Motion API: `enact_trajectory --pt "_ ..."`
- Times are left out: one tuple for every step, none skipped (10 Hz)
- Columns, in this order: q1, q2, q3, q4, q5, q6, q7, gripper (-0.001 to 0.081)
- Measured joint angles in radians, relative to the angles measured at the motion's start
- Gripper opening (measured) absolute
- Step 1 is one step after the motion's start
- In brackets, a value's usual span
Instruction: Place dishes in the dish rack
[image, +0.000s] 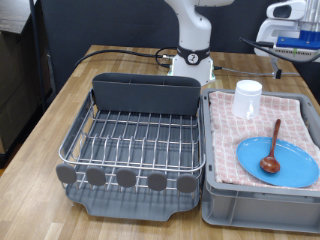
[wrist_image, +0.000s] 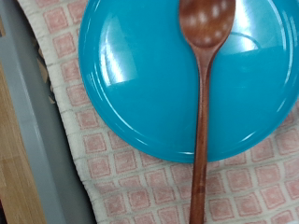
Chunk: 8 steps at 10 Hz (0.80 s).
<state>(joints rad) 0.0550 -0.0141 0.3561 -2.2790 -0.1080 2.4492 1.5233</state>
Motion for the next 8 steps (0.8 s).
enact_trajectory --pt "0.003 0.017 0.006 -0.011 -0.005 0.024 0.002 0.0803" --pt "0.005 0.039 0.012 -0.013 -0.025 0.040 0.022 0.0803" --pt "0.009 0.062 0.016 -0.013 -0.041 0.050 0.046 0.0803" --pt "0.011 0.081 0.017 -0.009 -0.052 0.065 0.064 0.0803" --pt "0.011 0.081 0.017 -0.009 -0.051 0.064 0.063 0.0803" --pt "0.011 0.081 0.017 -0.007 -0.054 0.058 0.054 0.0803" --pt "0.011 0.085 0.018 -0.004 -0.055 0.056 0.050 0.0803" --pt "0.011 0.096 0.019 0.000 -0.055 0.057 0.047 0.0803"
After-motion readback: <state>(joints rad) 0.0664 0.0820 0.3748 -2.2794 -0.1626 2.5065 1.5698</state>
